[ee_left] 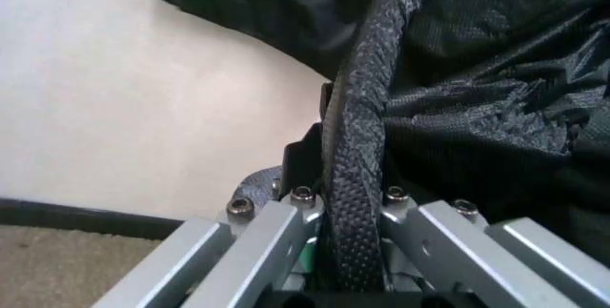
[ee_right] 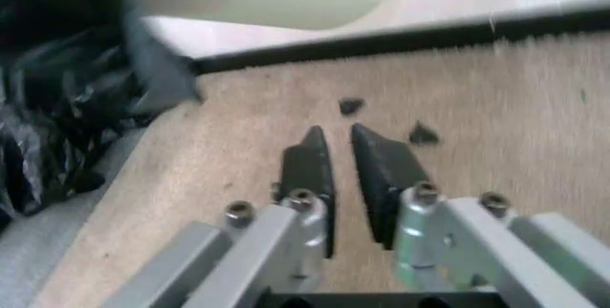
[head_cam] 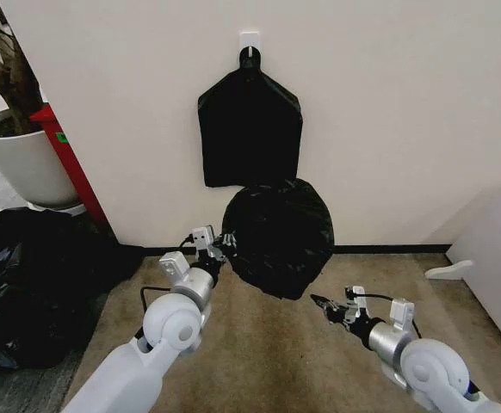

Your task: Place the garbage bag over the trash bin.

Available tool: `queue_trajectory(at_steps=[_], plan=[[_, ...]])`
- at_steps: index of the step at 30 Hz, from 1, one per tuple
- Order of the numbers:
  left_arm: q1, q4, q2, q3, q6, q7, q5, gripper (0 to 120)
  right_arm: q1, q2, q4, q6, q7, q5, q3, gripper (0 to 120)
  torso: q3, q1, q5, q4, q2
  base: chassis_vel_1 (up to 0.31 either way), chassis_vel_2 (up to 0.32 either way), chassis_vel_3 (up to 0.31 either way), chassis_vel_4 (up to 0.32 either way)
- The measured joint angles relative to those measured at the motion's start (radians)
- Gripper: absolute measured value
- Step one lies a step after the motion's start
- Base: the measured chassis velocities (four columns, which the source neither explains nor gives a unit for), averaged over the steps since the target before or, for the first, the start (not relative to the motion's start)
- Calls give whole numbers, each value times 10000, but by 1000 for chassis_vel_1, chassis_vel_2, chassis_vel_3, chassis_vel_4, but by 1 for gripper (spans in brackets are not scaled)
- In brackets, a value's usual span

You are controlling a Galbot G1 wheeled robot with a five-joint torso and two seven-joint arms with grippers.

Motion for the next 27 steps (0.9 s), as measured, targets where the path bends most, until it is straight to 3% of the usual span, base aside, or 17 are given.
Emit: queue_trajectory(at_steps=[2, 5, 7, 11, 17, 23, 27], plan=[[-66, 87, -17, -89, -9, -58, -314, 2, -93, 0, -141, 563, -719, -358, 47, 16, -1, 0, -1, 0, 0, 0, 0, 0, 0], [-157, 381, -43, -179, 8, -102, -1142, 2, -159, 59, -987, 2354, -3372, -1005, 262, 27, 0, 0, 0, 0, 0, 0, 0, 0, 0], [-166, 532, -47, -200, 82, -134, -1636, 2, -150, 122, -1350, 2741, -4316, -1026, 370, 36, 0, 0, 2, -1, 0, 0, 0, 0, 0], [-169, 696, -19, -228, 402, -229, -2496, 2, -129, 339, -1446, 2803, -4437, -336, 372, 49, -1, 0, 0, 0, 0, 0, 0, 0, 0], [-225, 1109, 46, -228, 655, -482, -3315, 2, -342, 744, -1034, 1862, -3775, 1429, 316, 72, 0, 0, 0, 2, 0, 0, 0, 0, 0], [-322, 1071, 17, -221, 703, -831, -3818, 2, -778, 1263, -947, 1414, -3569, 1847, 459, 94, -1, 0, 2, -2, 0, 0, 0, 0, 0], [-355, 1024, -36, -200, 716, -926, -3938, 2, -805, 1483, -1007, 1370, -3520, 1831, 440, 98, -1, 0, -3, -1, 0, 0, 0, 0, 0]])
